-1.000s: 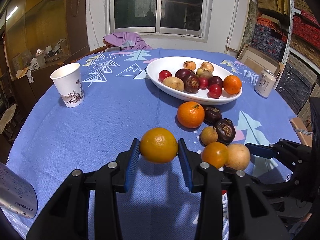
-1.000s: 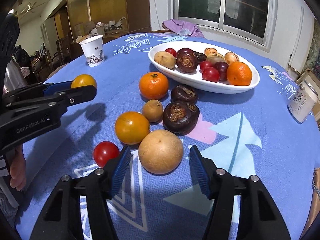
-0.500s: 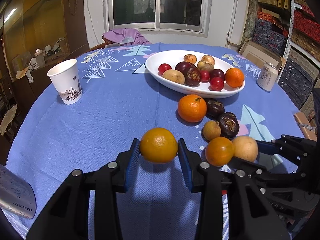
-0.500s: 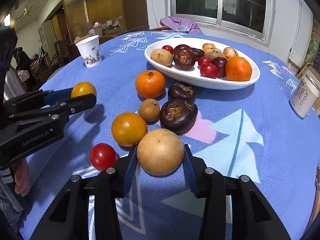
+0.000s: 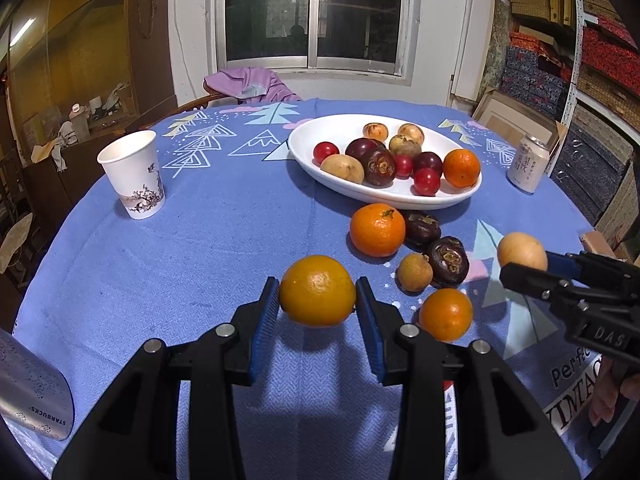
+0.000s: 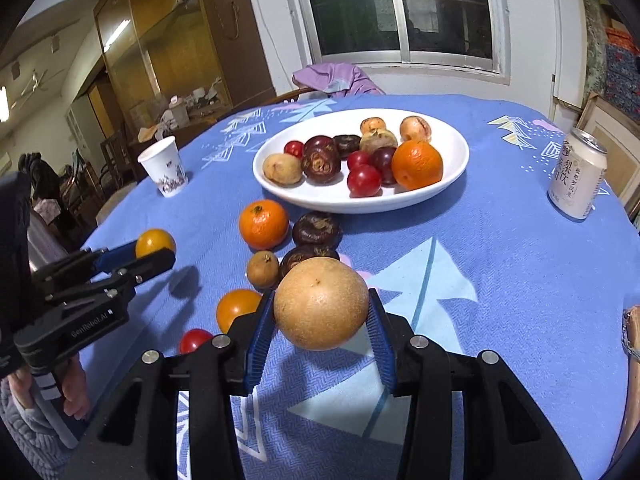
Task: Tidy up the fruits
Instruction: 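Carry the orange and pear over the white plate and open both tools, then move both open tools back to the remaining fruit pile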
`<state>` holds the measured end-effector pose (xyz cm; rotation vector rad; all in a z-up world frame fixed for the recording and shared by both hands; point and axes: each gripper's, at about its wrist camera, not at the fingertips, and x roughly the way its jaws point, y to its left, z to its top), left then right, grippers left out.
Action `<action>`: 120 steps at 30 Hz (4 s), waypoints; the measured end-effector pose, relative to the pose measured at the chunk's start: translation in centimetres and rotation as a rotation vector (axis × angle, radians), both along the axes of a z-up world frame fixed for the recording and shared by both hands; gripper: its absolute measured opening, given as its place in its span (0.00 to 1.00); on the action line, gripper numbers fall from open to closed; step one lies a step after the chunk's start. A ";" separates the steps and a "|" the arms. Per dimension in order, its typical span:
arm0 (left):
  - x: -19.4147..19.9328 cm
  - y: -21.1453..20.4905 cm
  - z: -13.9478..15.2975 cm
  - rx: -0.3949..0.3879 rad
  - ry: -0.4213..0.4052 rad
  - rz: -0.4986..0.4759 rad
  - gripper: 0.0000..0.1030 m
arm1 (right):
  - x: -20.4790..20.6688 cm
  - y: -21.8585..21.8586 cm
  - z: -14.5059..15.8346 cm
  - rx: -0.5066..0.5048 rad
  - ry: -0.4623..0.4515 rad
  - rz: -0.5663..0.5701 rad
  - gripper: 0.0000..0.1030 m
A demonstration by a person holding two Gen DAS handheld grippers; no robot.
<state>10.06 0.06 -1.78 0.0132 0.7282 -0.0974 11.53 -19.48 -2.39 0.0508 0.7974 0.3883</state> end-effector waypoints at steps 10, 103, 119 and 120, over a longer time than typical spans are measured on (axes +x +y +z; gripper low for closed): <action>0.7 -2.0 2.1 0.061 -0.069 -0.009 0.37 | 0.3 -1.0 1.6 0.064 -0.015 -0.016 0.44; -2.9 -7.1 -2.3 0.145 0.062 -0.198 0.96 | 1.2 -8.4 2.0 0.300 0.011 -0.242 0.95; -2.9 -6.4 -2.3 0.034 0.098 -0.250 0.59 | 1.5 -8.2 1.5 0.291 0.033 -0.247 0.96; -2.9 -6.4 -2.2 0.028 0.100 -0.254 0.53 | 1.5 -8.2 1.5 0.290 0.035 -0.247 0.96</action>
